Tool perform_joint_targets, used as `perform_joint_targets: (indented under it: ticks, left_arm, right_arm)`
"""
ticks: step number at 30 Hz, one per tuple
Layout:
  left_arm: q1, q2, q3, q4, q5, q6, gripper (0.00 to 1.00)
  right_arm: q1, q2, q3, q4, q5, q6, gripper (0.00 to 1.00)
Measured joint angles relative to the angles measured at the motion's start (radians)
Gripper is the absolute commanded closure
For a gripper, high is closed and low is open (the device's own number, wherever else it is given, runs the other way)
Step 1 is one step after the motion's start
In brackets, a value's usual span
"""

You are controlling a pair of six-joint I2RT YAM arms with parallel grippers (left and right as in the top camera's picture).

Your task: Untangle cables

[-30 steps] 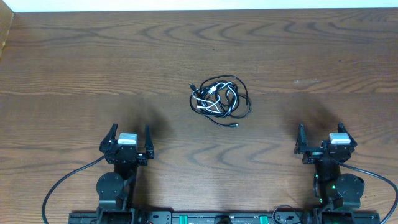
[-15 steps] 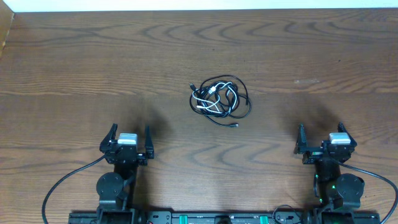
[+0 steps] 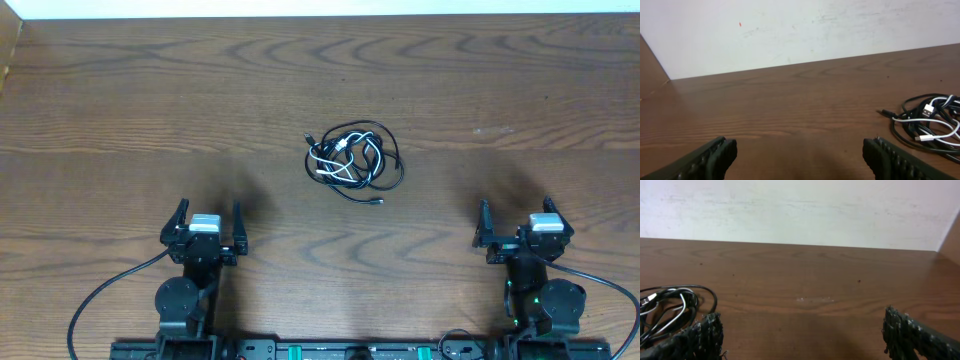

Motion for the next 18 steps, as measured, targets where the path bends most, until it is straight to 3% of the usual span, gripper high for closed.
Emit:
perform_joint_targets:
  ticks: [8,18]
  left_arm:
    - [0.0,0.0,0.006,-0.012,0.002,-0.084,0.12]
    - [0.0,0.06,0.069,-0.132,0.022,-0.171,0.12]
  right_arm:
    - [0.0,0.0,0.0,0.0,0.0,0.0,0.01]
    - [0.0,0.0,0.0,0.0,0.0,0.0,0.01]
